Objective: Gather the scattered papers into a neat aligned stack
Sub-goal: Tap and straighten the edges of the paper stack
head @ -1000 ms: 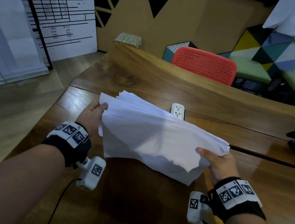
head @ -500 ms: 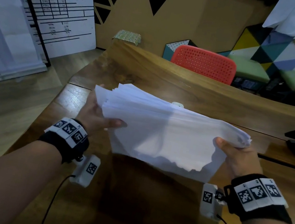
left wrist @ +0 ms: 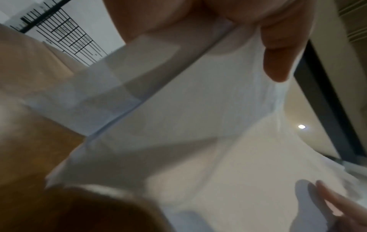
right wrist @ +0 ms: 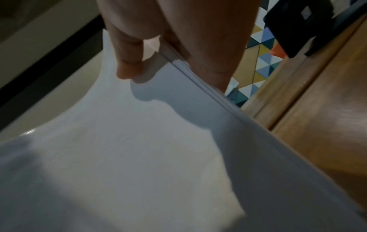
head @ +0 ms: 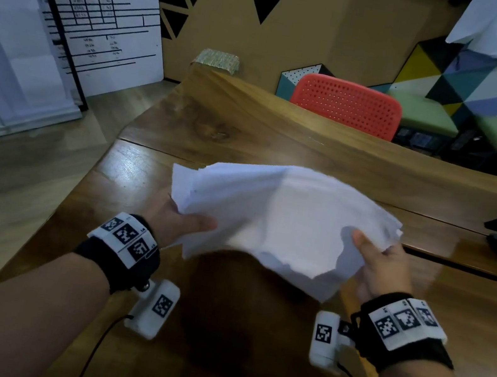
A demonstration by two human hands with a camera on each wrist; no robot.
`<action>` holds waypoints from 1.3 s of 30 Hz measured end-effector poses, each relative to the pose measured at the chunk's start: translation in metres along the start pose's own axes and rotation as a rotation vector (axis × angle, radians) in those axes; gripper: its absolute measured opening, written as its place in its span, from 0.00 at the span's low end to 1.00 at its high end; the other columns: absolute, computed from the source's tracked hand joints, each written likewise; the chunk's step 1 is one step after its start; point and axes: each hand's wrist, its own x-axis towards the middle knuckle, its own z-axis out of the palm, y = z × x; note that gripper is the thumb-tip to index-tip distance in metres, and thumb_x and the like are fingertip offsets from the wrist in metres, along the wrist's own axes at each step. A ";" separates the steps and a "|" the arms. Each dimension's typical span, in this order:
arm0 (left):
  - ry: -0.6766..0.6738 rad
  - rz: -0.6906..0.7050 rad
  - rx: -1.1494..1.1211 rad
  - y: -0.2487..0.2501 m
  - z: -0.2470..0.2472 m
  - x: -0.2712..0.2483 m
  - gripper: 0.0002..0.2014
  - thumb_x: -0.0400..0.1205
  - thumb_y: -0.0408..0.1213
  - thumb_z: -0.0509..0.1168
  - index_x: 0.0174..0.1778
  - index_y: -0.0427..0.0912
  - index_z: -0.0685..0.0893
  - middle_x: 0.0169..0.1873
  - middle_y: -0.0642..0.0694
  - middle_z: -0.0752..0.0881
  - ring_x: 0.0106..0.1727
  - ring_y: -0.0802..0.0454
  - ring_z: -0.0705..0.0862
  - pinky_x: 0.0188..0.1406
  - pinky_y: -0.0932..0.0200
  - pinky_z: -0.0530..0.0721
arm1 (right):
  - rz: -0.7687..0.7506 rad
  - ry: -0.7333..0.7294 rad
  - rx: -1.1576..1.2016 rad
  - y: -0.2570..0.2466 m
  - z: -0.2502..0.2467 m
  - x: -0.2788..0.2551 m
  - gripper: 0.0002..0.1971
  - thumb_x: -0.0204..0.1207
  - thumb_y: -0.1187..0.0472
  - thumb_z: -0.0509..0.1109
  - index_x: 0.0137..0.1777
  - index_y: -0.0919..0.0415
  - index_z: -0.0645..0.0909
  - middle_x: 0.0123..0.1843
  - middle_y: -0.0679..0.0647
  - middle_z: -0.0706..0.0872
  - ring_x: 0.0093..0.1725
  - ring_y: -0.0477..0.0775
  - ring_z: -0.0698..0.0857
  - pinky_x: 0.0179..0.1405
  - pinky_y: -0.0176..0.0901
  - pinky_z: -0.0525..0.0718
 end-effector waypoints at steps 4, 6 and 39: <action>-0.025 0.003 0.033 -0.013 0.002 0.000 0.28 0.62 0.22 0.78 0.58 0.41 0.80 0.45 0.50 0.87 0.41 0.68 0.88 0.33 0.72 0.85 | 0.048 0.047 -0.103 0.017 -0.009 0.000 0.57 0.27 0.43 0.88 0.65 0.60 0.81 0.57 0.56 0.90 0.55 0.55 0.89 0.46 0.45 0.89; -0.032 0.007 0.081 -0.014 0.001 0.001 0.27 0.62 0.25 0.78 0.57 0.43 0.82 0.41 0.54 0.89 0.41 0.69 0.88 0.33 0.72 0.84 | 0.039 0.042 -0.126 0.018 -0.012 0.003 0.55 0.25 0.42 0.88 0.61 0.57 0.83 0.55 0.54 0.90 0.53 0.52 0.90 0.46 0.42 0.89; 0.331 0.040 -0.213 0.032 0.029 0.007 0.01 0.69 0.44 0.67 0.35 0.56 0.84 0.33 0.50 0.84 0.32 0.52 0.82 0.35 0.54 0.80 | -0.018 0.372 -0.097 -0.002 0.009 0.011 0.04 0.59 0.49 0.71 0.35 0.44 0.83 0.50 0.53 0.85 0.58 0.58 0.83 0.67 0.60 0.77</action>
